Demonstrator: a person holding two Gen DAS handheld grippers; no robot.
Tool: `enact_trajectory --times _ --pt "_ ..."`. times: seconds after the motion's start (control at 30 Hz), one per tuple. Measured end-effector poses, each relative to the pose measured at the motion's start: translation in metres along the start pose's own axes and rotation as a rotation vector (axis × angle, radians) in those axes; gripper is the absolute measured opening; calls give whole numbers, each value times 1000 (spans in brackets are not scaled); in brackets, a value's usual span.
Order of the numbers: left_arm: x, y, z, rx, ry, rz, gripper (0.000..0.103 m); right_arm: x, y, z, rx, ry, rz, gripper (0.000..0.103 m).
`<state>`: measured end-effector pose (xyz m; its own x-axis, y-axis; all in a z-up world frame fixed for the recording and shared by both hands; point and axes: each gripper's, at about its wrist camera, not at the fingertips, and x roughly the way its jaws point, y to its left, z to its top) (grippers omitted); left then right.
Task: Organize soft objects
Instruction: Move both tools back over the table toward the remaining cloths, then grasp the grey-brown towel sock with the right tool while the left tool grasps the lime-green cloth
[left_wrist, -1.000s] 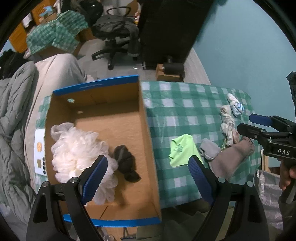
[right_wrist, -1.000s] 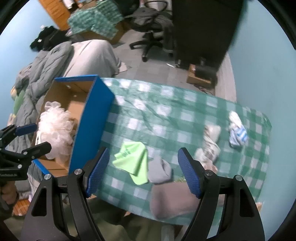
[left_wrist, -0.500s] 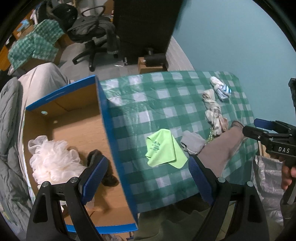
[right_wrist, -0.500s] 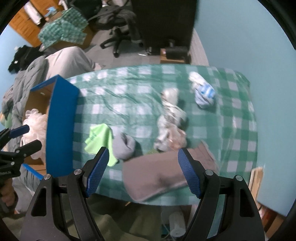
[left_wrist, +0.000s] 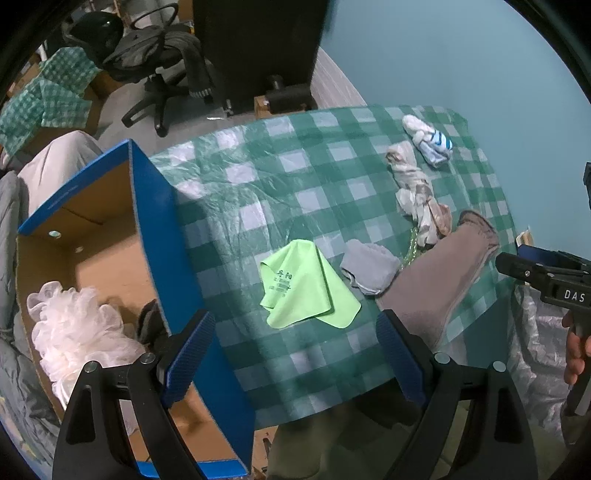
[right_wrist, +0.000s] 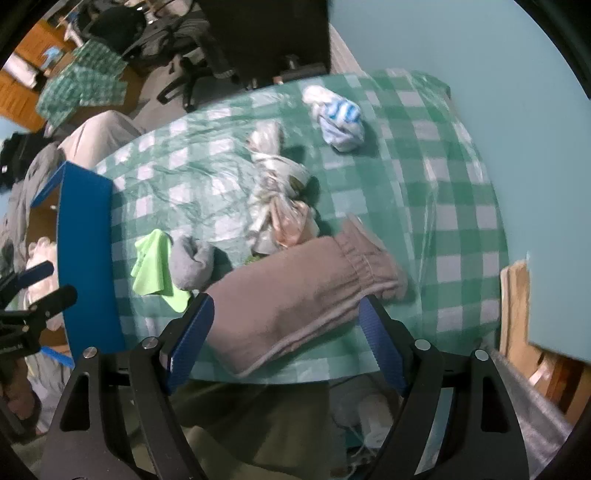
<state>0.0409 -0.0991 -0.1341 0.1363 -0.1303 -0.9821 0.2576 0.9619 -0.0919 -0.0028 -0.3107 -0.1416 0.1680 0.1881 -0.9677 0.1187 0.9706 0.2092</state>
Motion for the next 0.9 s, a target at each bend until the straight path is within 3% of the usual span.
enact_trajectory --times 0.27,0.9 --pt "21 -9 2 9 24 -2 90 29 -22 -7 133 46 18 82" --pt "77 -4 7 -78 109 3 90 76 -39 -1 306 96 58 82"
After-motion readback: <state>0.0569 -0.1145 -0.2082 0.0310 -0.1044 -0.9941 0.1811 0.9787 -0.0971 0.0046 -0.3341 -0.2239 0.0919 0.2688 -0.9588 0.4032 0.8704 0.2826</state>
